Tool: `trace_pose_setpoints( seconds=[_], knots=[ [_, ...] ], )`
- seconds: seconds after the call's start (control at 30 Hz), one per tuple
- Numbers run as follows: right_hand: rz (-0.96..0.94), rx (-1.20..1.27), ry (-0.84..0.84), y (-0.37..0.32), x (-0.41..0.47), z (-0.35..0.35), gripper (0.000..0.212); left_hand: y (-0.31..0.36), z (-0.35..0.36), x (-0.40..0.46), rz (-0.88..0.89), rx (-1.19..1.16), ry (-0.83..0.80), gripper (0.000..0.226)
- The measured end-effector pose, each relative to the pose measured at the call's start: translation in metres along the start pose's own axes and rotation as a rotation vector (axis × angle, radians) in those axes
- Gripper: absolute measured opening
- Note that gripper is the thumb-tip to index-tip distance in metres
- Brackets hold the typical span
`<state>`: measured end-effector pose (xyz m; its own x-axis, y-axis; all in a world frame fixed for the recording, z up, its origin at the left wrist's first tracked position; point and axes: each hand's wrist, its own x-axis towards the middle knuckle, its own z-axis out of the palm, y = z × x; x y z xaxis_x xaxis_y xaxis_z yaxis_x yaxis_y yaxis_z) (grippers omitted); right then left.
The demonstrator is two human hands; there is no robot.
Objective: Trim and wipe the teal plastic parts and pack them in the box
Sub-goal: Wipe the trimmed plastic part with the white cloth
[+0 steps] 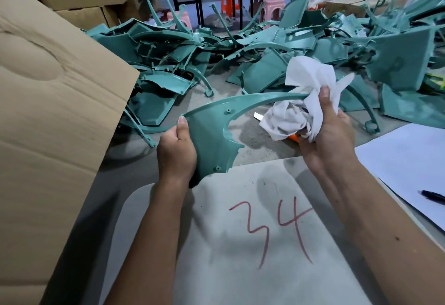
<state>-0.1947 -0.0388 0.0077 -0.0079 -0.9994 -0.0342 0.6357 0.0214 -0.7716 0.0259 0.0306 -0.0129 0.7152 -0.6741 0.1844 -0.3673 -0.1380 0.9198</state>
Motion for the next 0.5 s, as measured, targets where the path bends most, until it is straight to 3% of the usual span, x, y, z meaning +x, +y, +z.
trace_pose_setpoints(
  seconds=[0.2, 0.37, 0.5],
  knots=[
    [-0.093, -0.037, -0.022, 0.003, -0.003, 0.006, 0.024, 0.009, 0.013, -0.016, -0.025, 0.023, 0.087, 0.053],
    [-0.088, 0.065, 0.008, 0.004, -0.002, 0.006, 0.022, 0.009, 0.024, -0.021, -0.025, 0.028, 0.044, 0.055],
    [-0.01, 0.005, -0.086, 0.005, -0.003, 0.006, 0.025, 0.009, 0.011, -0.011, -0.215, -0.176, 0.024, 0.053]
  ],
)
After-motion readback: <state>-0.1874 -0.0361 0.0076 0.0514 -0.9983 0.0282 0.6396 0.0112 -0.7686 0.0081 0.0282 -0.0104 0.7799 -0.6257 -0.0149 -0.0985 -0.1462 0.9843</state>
